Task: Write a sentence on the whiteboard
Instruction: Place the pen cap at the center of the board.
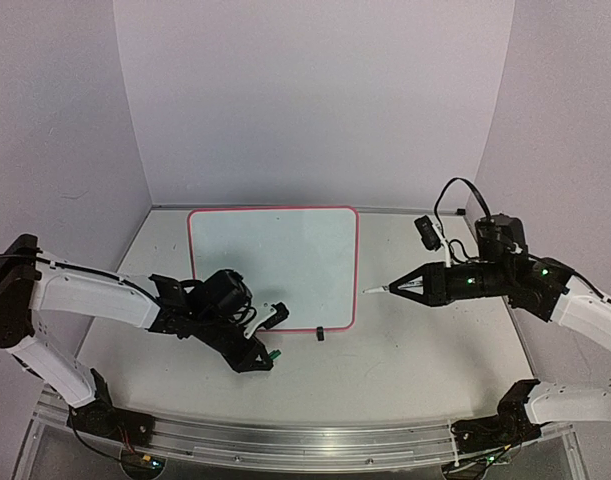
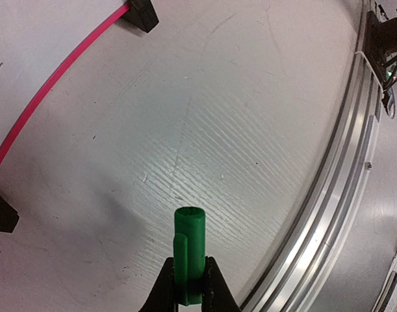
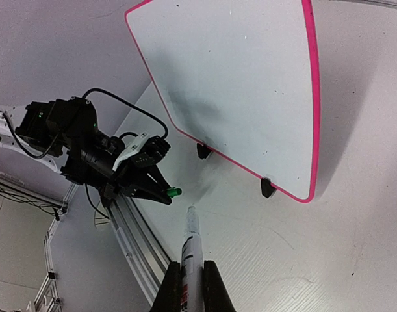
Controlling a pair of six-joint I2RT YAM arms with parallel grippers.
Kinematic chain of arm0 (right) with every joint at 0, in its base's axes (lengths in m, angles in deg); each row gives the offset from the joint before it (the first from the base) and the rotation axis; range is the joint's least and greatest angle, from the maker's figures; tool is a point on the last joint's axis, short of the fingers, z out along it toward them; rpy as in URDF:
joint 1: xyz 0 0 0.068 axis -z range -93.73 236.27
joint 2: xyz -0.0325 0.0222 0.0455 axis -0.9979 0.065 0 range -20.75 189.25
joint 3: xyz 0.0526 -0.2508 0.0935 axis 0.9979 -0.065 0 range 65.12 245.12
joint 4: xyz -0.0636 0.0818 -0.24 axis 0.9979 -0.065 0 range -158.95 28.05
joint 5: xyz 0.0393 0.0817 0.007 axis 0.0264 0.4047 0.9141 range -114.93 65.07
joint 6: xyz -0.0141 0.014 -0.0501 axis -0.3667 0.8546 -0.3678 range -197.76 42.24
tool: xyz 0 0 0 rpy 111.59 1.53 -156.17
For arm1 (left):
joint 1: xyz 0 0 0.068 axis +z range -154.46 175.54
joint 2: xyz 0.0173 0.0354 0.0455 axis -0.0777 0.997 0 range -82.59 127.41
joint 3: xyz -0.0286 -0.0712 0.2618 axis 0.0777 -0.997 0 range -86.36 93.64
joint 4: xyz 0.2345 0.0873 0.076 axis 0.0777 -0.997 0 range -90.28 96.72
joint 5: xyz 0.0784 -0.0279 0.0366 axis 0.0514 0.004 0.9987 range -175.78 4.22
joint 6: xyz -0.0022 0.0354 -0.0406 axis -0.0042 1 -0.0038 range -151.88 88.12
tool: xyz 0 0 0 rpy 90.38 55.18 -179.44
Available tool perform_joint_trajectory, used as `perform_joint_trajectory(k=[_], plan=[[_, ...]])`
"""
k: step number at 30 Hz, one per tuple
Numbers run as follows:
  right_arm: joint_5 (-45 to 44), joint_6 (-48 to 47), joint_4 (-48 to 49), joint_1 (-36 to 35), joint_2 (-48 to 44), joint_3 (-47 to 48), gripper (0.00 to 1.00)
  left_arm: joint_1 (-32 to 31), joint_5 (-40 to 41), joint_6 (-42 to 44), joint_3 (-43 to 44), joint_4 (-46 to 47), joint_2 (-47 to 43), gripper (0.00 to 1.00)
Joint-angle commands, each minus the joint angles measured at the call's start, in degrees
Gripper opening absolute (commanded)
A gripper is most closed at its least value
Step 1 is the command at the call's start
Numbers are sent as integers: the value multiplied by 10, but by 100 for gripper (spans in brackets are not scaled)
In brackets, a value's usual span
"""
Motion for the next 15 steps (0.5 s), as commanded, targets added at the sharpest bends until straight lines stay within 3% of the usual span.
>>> perform_joint_trajectory(k=[1, 8, 15], plan=[[-40, 18, 38, 0, -15, -12, 0, -4, 19, -9, 6, 29, 16, 9], [-53, 20, 44, 1, -18, -20, 0, -3, 38, -16, 2, 30, 36, 16], [-53, 22, 50, 1, -17, -25, 0, -3, 63, -35, -3, 34, 35, 36]])
